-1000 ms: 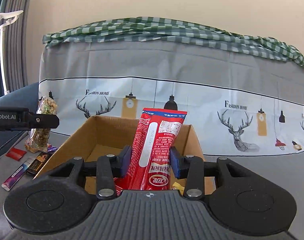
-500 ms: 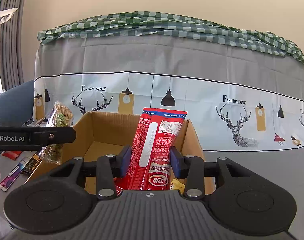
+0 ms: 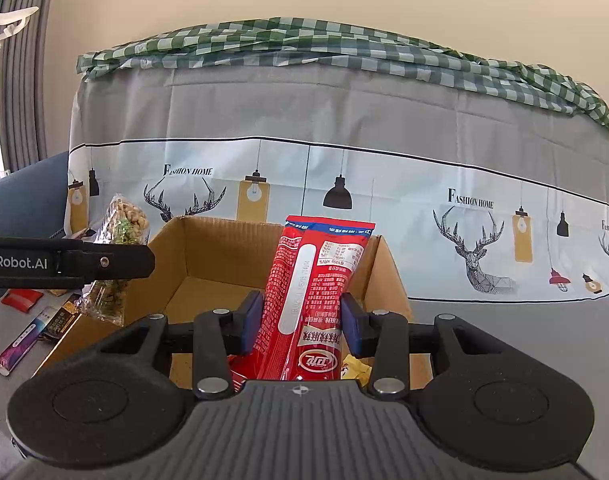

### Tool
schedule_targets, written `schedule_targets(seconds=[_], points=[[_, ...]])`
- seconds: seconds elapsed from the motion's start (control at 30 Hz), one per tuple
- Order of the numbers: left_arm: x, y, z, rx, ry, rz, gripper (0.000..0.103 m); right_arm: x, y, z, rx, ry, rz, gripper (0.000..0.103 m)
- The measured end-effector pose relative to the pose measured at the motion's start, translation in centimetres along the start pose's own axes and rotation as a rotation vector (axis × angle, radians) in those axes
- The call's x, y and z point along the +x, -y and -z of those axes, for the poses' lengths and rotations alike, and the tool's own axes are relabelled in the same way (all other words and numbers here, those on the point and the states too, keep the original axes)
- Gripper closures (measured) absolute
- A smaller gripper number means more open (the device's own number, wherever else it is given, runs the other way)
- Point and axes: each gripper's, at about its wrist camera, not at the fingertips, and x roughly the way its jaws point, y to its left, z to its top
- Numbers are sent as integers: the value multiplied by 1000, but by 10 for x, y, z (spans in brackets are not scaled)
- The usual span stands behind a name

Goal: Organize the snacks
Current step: 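Carry the red-white bar and clear nut bag over the box, then open the right tool over the box while the left tool opens too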

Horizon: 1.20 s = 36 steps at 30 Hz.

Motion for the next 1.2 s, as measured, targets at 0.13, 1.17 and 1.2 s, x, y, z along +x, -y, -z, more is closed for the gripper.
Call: schedule_targets(seconds=[0.13, 1.17, 1.2], points=[[0, 0, 0, 0, 0, 1, 18, 1, -1, 0, -2, 1, 1, 60], [0, 3, 0, -2, 23, -8, 27, 7, -6, 0, -5, -19, 41, 51], [-1, 0, -1, -12, 14, 2, 37, 8, -6, -1, 5, -18, 47, 51]])
